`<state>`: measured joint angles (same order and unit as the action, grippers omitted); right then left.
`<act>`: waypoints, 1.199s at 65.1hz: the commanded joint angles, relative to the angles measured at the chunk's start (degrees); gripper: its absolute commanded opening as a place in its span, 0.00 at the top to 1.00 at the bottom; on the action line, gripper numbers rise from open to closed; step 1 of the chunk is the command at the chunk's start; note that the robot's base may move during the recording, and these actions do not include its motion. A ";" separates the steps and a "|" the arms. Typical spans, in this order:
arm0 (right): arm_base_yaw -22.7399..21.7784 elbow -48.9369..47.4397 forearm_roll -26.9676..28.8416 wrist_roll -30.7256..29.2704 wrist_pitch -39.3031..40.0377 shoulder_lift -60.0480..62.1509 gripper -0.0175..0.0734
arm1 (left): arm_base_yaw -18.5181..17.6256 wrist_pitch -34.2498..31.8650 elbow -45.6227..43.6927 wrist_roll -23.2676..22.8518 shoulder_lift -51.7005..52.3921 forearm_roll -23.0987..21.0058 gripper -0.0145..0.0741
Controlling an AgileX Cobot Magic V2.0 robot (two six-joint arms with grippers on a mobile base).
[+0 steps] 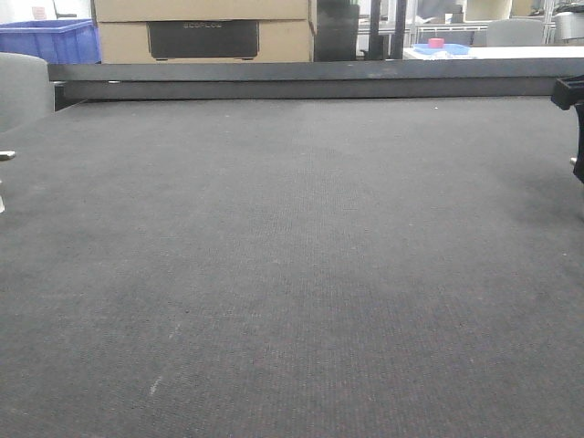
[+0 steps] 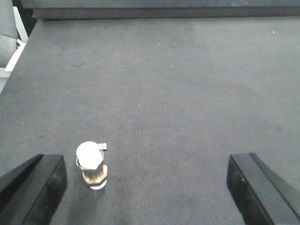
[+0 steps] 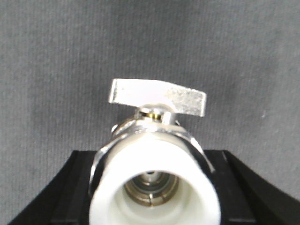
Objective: Place valve from conveyor to right shelf box
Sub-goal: 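Close the left and right grippers around each valve body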
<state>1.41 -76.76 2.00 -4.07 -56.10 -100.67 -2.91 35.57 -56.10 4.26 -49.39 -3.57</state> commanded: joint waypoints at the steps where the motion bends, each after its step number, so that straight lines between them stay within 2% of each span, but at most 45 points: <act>1: -0.27 -0.16 -0.73 -0.44 2.03 2.41 0.98 | -0.13 3.74 -3.86 -1.29 -2.07 -0.36 0.22; 10: -0.16 3.96 0.07 -0.44 5.35 6.71 0.98 | 1.78 11.73 -12.37 -2.36 -8.29 -0.10 0.34; 20: -0.16 11.22 1.57 -0.44 9.97 13.97 0.98 | 6.55 17.64 -21.48 -2.36 -16.62 -0.10 0.34; 28: -0.06 16.17 1.94 -0.44 11.77 20.04 0.98 | 9.31 20.94 -27.73 0.37 -23.85 -0.24 0.27; 36: -0.06 19.57 2.25 -0.44 12.09 25.42 0.98 | 10.22 25.02 -32.88 3.14 -30.96 -0.34 0.15; 42: -0.06 21.31 2.39 -0.44 12.33 28.66 0.98 | 10.22 27.68 -35.09 4.56 -36.41 0.25 0.15; 56: -0.06 22.57 3.00 -0.44 12.21 33.88 0.98 | 10.22 28.11 -35.57 5.97 -46.74 3.57 0.15; 78: -0.06 22.80 3.30 -0.44 10.96 34.25 0.98 | 10.22 23.41 -35.57 5.97 -56.78 3.57 0.15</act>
<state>1.41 -53.67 5.25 -4.19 -47.11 -67.45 7.28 60.48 -91.00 10.03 -104.83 0.00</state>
